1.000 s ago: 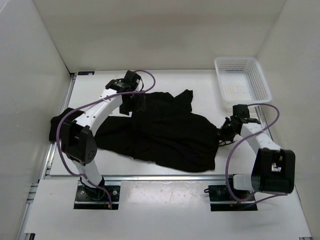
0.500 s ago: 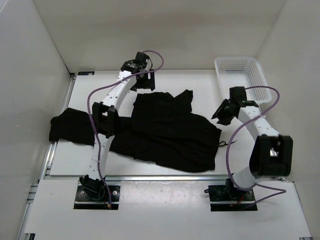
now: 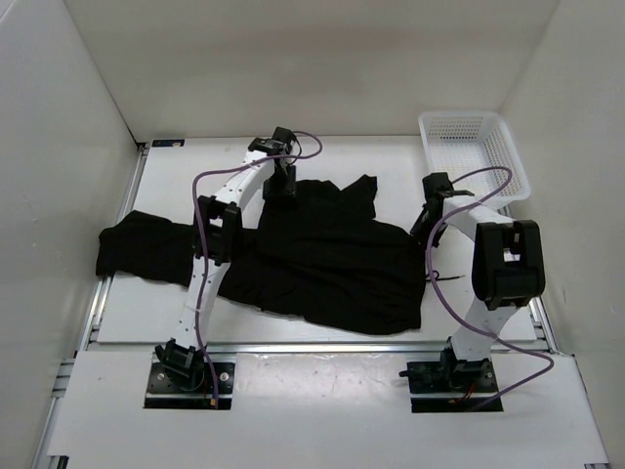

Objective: Fold and stack the trousers
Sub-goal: Flatten the trousers out

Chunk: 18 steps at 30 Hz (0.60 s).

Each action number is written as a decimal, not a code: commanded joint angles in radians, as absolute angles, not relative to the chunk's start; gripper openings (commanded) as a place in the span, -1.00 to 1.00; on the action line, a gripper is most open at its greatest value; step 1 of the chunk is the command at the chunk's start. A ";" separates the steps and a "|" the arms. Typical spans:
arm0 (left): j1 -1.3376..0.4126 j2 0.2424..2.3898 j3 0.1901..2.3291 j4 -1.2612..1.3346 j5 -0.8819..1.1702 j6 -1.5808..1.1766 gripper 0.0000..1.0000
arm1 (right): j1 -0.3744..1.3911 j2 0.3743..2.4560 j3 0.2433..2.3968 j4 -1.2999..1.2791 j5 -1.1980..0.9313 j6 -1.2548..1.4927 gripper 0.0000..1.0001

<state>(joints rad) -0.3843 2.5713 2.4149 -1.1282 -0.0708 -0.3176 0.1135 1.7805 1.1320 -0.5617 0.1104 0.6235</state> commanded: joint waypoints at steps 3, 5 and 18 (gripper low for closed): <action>-0.328 2.473 2.442 -1.118 -0.002 -0.347 -0.79 | 0.135 1.819 1.172 -0.566 0.161 0.612 -1.00; -0.293 2.403 2.412 -1.118 -0.017 -0.360 -0.79 | 0.135 1.769 1.184 -0.575 0.161 0.612 -1.00; -0.336 2.108 2.280 -1.124 -0.108 -0.276 1.00 | 0.146 1.500 1.078 -0.670 0.218 0.503 -1.00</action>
<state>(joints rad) -0.3038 1.9903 2.1929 -1.1191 -0.0799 -0.3054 0.1398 1.5307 1.1179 -0.6289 0.1703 0.5468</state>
